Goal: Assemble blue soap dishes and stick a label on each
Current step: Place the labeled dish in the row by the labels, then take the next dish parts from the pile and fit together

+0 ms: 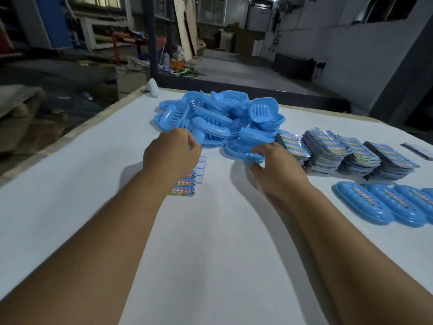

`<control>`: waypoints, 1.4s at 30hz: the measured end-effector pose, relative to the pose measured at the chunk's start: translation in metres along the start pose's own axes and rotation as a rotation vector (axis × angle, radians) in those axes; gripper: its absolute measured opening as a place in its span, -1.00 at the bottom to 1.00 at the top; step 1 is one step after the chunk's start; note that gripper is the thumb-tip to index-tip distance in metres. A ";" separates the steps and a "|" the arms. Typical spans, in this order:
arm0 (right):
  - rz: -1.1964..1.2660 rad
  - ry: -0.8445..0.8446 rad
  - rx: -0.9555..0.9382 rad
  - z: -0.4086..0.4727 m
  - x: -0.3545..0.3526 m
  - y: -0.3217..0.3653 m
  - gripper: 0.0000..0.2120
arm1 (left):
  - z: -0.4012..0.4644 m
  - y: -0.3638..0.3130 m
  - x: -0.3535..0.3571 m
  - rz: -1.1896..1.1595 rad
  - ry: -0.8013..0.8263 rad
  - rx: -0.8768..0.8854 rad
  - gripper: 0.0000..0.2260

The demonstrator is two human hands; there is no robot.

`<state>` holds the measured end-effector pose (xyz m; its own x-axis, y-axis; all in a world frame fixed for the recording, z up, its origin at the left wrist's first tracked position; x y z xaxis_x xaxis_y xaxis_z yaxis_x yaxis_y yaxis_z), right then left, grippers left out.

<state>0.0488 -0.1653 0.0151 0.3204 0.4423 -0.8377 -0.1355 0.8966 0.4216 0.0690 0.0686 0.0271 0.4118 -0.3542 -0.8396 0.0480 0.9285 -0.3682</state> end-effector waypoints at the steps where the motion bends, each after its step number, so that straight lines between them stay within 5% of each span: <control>1: -0.027 -0.005 -0.017 0.000 0.002 0.001 -0.66 | 0.002 0.005 -0.002 0.009 -0.005 -0.019 -0.88; 8: -0.005 -0.110 -0.131 -0.004 -0.001 0.004 -0.86 | 0.003 0.007 -0.004 -0.125 0.014 0.029 -0.91; 16: 0.382 -0.121 -0.139 -0.008 -0.020 0.000 -0.82 | -0.024 -0.044 0.001 -0.158 0.107 0.547 -0.39; 23: 0.900 0.113 0.149 -0.015 -0.018 -0.001 -0.71 | -0.040 -0.064 0.008 -0.182 0.192 0.667 -0.21; 27: 0.868 0.210 0.314 -0.019 -0.010 -0.011 -0.77 | -0.039 -0.061 0.015 -0.182 0.276 0.636 -0.35; 31: 0.779 0.232 0.167 -0.018 -0.016 -0.010 -0.82 | -0.038 -0.058 0.019 -0.180 0.311 0.628 -0.45; 35: 0.683 0.473 0.089 -0.025 -0.009 -0.012 -0.43 | -0.037 -0.052 0.022 -0.184 0.357 0.555 -0.45; 42: 0.501 0.465 0.044 -0.026 -0.008 -0.009 -0.46 | -0.035 -0.049 0.031 -0.174 0.460 0.449 -0.36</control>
<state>0.0229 -0.1764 0.0093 -0.2081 0.7755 -0.5961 -0.1206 0.5844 0.8025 0.0478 0.0082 0.0054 -0.0617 -0.4221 -0.9044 0.4938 0.7746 -0.3952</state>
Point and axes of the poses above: each hand's wrist, its own z-axis towards the middle knuckle, its own x-axis out of the palm, y = z × x, the point moved 5 cm from there along z, towards the middle knuckle, and after that the axes turned 9 degrees about z, right-handed, at the moved point
